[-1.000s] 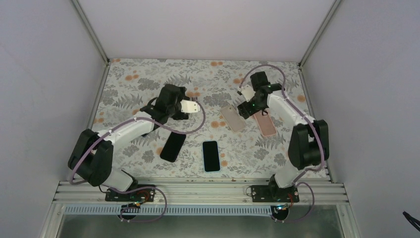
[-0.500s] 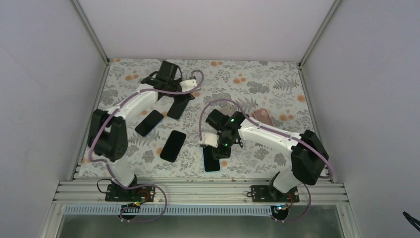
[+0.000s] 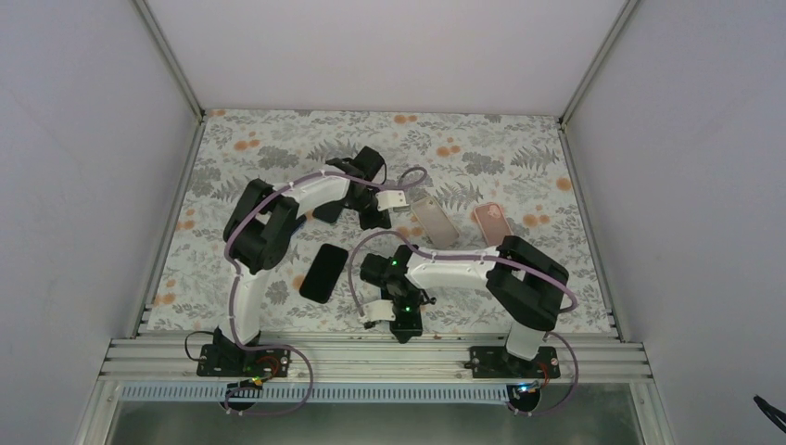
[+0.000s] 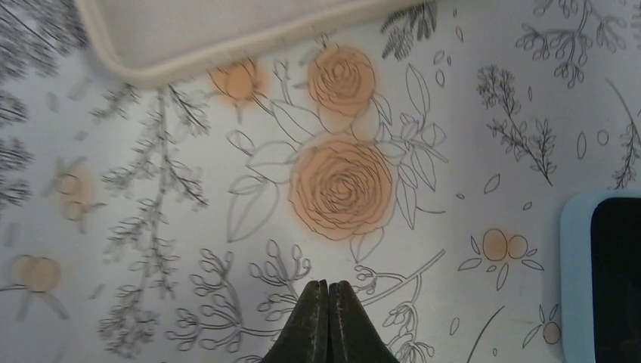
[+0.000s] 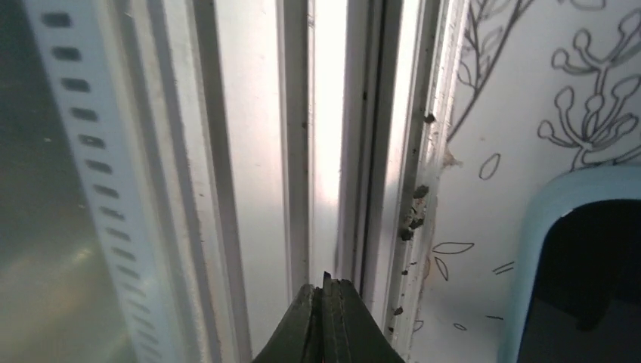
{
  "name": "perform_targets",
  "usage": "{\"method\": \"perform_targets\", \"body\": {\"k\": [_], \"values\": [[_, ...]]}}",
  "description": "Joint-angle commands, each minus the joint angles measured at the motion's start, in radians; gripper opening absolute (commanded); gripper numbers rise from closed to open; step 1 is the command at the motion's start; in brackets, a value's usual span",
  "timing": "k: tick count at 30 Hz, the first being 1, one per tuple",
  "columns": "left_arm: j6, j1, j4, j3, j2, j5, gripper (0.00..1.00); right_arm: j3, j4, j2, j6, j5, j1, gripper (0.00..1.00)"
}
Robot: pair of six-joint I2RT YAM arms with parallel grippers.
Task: Take the phone out of the phone case
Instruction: Adjust the phone at the center of the board.
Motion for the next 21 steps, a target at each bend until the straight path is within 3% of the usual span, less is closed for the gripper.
{"method": "perform_targets", "body": {"k": [1, 7, 21], "values": [[0.019, -0.023, -0.063, -0.003, 0.016, -0.011, 0.02, -0.043, 0.087, 0.001, 0.006, 0.062, 0.002, 0.04], [0.045, -0.047, -0.111, -0.032, 0.043, -0.037, 0.02, -0.071, 0.181, -0.02, 0.039, 0.18, -0.019, 0.04], [0.077, -0.089, -0.16, -0.1, 0.043, -0.037, 0.02, -0.032, 0.137, -0.07, -0.025, 0.179, -0.152, 0.04]]}}
